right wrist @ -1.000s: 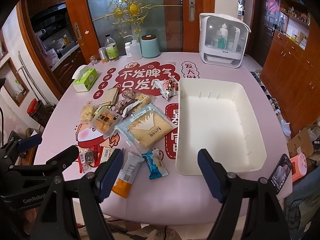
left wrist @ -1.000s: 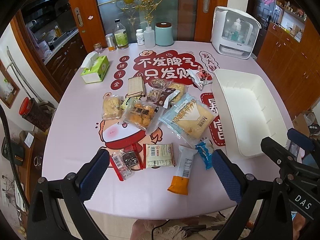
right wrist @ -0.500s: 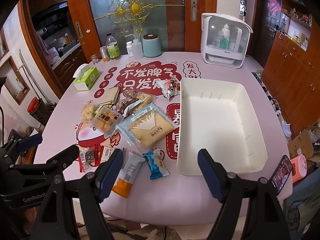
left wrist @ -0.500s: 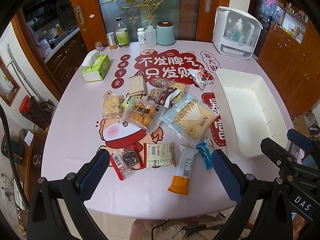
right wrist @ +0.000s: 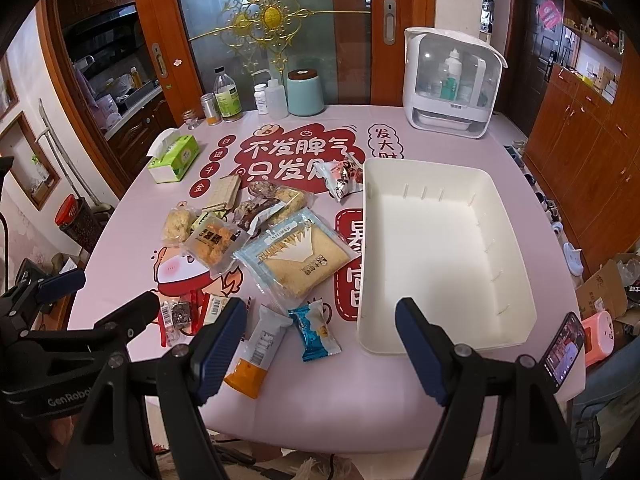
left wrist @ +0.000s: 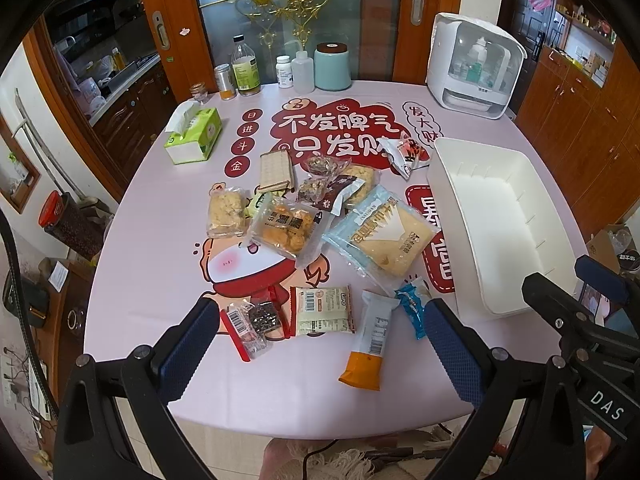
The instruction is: Organize snacks
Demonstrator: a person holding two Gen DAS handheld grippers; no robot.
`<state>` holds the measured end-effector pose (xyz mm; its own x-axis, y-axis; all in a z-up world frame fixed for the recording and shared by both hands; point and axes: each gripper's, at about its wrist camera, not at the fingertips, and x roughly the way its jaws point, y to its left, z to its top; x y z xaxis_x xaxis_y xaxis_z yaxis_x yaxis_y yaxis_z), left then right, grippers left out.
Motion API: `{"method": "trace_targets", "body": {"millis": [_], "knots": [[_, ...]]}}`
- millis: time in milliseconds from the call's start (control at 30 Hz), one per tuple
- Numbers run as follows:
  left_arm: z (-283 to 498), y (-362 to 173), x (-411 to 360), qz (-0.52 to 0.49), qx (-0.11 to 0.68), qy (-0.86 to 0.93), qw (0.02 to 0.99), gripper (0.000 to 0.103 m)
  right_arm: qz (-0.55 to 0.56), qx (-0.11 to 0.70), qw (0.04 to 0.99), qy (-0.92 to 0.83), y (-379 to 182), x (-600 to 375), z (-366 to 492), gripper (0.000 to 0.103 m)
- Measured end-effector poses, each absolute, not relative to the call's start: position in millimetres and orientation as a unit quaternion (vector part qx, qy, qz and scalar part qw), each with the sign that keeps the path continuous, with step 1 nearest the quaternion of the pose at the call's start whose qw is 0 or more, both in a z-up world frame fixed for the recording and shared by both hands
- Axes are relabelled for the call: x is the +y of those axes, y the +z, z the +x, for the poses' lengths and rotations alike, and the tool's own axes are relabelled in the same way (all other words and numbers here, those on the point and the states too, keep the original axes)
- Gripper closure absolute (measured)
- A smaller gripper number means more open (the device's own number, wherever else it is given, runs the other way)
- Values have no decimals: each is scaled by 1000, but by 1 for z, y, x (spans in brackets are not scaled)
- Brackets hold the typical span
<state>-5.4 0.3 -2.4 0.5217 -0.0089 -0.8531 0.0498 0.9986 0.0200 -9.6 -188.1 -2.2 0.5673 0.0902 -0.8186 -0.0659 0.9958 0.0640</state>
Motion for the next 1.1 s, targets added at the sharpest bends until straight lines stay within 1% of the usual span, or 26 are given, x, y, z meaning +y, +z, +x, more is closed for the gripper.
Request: {"method": "trace_targets", "body": {"millis": [367,600,1100], "knots": [[-5,-3,0,21,487,-17,873,2,13,462,886,43,-3,-189,-10,25],[2,-6,23,15,486,-18,874,2,11,461,886,44,3,-179,-4,25],[16,0,45,6,484,-40,874,3,14,453,891,33,11,-156,1,25]]}}
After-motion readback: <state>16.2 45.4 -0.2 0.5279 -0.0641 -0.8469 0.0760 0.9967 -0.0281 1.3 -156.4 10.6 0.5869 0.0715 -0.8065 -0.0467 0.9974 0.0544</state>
